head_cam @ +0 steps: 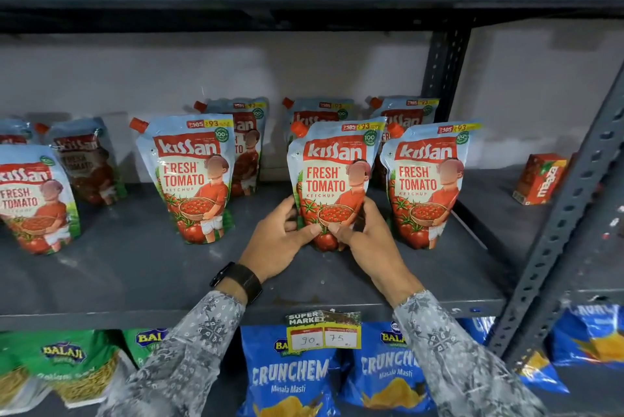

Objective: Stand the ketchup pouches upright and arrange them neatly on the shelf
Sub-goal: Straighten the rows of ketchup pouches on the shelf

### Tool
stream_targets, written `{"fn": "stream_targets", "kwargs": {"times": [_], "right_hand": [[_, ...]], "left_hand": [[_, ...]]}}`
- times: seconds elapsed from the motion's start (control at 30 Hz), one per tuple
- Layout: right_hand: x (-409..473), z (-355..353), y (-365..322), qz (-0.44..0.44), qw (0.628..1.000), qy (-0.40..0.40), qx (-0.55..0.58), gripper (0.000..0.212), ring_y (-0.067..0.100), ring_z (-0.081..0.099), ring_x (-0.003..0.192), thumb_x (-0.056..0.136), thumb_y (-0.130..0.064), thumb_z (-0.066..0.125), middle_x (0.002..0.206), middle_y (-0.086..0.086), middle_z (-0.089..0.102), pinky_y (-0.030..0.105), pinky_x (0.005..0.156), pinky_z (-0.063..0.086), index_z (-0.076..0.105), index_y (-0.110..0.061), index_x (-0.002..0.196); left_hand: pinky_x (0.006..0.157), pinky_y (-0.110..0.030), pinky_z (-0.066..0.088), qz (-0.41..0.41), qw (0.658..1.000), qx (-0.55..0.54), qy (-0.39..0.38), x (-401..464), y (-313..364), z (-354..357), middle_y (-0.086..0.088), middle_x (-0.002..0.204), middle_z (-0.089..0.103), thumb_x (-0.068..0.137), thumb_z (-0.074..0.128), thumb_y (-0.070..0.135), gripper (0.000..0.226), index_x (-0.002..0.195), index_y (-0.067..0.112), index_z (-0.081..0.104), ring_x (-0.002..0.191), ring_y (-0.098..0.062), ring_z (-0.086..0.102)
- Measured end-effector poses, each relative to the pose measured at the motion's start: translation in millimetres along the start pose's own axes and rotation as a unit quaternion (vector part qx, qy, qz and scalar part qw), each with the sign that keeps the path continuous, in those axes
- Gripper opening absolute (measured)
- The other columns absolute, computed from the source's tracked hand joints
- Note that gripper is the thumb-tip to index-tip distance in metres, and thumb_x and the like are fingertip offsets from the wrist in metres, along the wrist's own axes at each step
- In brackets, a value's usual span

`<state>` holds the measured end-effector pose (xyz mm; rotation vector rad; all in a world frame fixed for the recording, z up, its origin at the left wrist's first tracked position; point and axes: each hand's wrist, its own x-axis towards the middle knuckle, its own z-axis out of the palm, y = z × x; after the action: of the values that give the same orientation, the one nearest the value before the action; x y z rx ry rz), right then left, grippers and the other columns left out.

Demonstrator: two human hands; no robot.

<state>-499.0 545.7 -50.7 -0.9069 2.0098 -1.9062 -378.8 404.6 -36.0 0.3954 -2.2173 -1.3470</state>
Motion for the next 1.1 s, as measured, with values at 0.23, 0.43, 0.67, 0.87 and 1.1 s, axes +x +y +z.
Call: {"fn": "stream_targets", "kwargs": {"times": [0.23,0.43,0.67,0.87,1.1], "right_hand": [[-2.9,0.2,-3.0,-0.012,0.999,-0.023,-0.028,0.052,0.001,0.065,0.114,0.090,-0.023,0.081,0.124,-0.013,0.071,0.038,0.105,0.055,0.055,-0.034,0.134],[-5.9,1.8,-4.8,-0.022,0.998,-0.025,-0.051,0.053,-0.002,0.068,0.110,0.088,-0.028,0.082,0.121,-0.016,0.073,0.038,0.103,0.056,0.055,-0.039,0.132],[-5.9,1.4,-5.2,-0.032,0.997,-0.021,-0.066,0.057,0.001,0.066,0.115,0.085,-0.024,0.085,0.122,-0.014,0.073,0.038,0.108,0.053,0.056,-0.033,0.134],[-4.4,1.1,-3.7,-0.030,0.997,-0.026,-0.065,0.061,0.002,0.067,0.117,0.084,-0.020,0.085,0.124,-0.013,0.073,0.039,0.109,0.053,0.056,-0.029,0.138],[-2.5,0.3,-3.4,-0.003,0.999,-0.033,-0.039,0.067,0.004,0.067,0.120,0.083,-0.011,0.086,0.129,-0.011,0.073,0.041,0.111,0.052,0.056,-0.029,0.140]], "left_hand": [[0.072,-0.001,0.049,-0.003,0.999,0.014,0.040,-4.9,3.9,-1.5,0.029,0.107,0.061,0.091,0.073,0.017,0.051,0.131,0.038,0.050,0.085,0.019,0.067],[0.090,-0.015,0.056,-0.013,0.999,0.008,0.041,-5.7,3.5,-2.1,0.021,0.114,0.069,0.093,0.069,0.015,0.052,0.140,0.032,0.053,0.100,0.009,0.069],[0.104,-0.028,0.052,-0.011,0.999,0.015,0.038,-3.8,2.2,-3.9,0.025,0.118,0.064,0.095,0.067,0.015,0.058,0.147,0.033,0.048,0.115,-0.001,0.065],[0.092,-0.012,0.052,-0.018,0.999,0.007,0.043,-5.8,7.4,-3.4,0.029,0.112,0.061,0.095,0.067,0.011,0.053,0.139,0.037,0.050,0.100,0.012,0.065],[0.095,-0.017,0.054,-0.028,0.998,-0.013,0.053,-7.4,10.4,-4.7,0.028,0.109,0.062,0.093,0.069,0.012,0.053,0.135,0.038,0.050,0.093,0.018,0.064]]}}
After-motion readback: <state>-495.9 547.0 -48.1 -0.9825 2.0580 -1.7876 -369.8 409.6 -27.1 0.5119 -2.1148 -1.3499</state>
